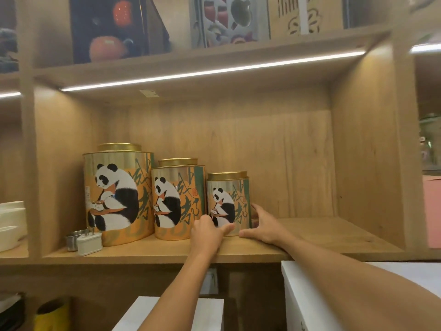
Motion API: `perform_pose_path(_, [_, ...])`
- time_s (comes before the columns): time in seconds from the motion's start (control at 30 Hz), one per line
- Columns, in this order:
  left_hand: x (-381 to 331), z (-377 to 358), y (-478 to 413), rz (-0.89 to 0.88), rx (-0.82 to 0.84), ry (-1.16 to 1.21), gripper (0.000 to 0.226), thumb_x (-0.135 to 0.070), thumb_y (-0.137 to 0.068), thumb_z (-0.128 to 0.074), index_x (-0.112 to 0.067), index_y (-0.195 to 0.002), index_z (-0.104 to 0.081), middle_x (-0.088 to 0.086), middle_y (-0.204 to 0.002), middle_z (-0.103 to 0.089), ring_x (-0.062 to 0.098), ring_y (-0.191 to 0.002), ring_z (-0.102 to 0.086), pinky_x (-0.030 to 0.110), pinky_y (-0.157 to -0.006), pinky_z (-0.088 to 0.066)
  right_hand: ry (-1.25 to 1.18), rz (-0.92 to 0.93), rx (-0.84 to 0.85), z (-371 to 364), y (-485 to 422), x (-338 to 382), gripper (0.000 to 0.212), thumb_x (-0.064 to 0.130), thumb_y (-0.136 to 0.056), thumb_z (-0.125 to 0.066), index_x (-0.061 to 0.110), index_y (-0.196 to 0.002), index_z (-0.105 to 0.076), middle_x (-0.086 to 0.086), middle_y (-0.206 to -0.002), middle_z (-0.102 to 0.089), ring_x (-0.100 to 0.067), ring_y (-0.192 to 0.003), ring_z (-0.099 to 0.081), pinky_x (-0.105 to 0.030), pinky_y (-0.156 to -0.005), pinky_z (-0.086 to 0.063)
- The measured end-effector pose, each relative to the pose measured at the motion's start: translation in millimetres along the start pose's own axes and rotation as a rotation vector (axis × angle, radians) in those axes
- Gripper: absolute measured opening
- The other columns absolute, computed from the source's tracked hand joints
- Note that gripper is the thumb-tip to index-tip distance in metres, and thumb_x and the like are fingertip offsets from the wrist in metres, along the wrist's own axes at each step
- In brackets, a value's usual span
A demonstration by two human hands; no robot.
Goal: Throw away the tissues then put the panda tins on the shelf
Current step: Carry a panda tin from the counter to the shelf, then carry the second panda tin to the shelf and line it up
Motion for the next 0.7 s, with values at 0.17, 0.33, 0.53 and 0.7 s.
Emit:
perform_pose_path(0.17, [-1.0,23.2,28.3,0.060,0.078,-0.044,0.038,-0.033,-0.090,-0.069,-0.007,-0.116,-0.058,0.011,-0.114,-0.064,0.024,-0.104,-0.059,0.028,-0.079,-0.045,-0.049,-0.100,-0.132,30.9,48.0,-7.7,0.072,0.036,-0.089,-0.070,0.015,-0.148,-0.036,-0.009,-0.148,-0.048,-0.026,-0.131,-0.049,-0.041,-0.105,-0.045])
perform_pose_path(0.33, [-9.9,104.4,85.3,0.060,0.060,-0.206,0.024,-0.031,-0.099,-0.056,-0.009,-0.097,-0.064,0.004,-0.079,-0.061,0.015,-0.071,-0.059,0.029,-0.061,-0.049,-0.018,0.010,-0.073,43.7,113.1,20.1,0.033,0.041,-0.100,-0.048,0.016,-0.110,-0.067,-0.002,-0.106,-0.068,-0.020,-0.099,-0.062,-0.032,-0.082,-0.051])
perform_pose_path(0.53, [-16.9,228.4,224.7,-0.047,-0.059,-0.584,0.035,-0.039,-0.099,-0.050,-0.022,-0.070,-0.062,-0.003,-0.063,-0.063,0.010,-0.057,-0.060,0.028,-0.057,-0.053,0.210,0.466,0.057,32.1,202.3,166.7,0.044,0.047,-0.099,-0.042,0.020,-0.074,-0.066,-0.002,-0.075,-0.070,-0.019,-0.072,-0.066,-0.034,-0.067,-0.055])
perform_pose_path(0.7, [-3.0,336.3,383.0,0.078,-0.072,-0.917,0.036,-0.044,-0.096,-0.050,-0.026,-0.065,-0.054,-0.007,-0.059,-0.058,0.006,-0.056,-0.053,0.025,-0.049,-0.037,-0.083,0.812,0.017,0.6,347.3,242.7,0.043,0.050,-0.095,-0.040,0.027,-0.060,-0.051,0.007,-0.053,-0.052,-0.010,-0.053,-0.052,-0.024,-0.049,-0.036])
Point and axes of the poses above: each hand's wrist, its own y-axis away from the middle knuckle, its own z-axis out of the back of the hand, x = y × z, the point moved 9 cm from there along -y, towards the middle knuckle
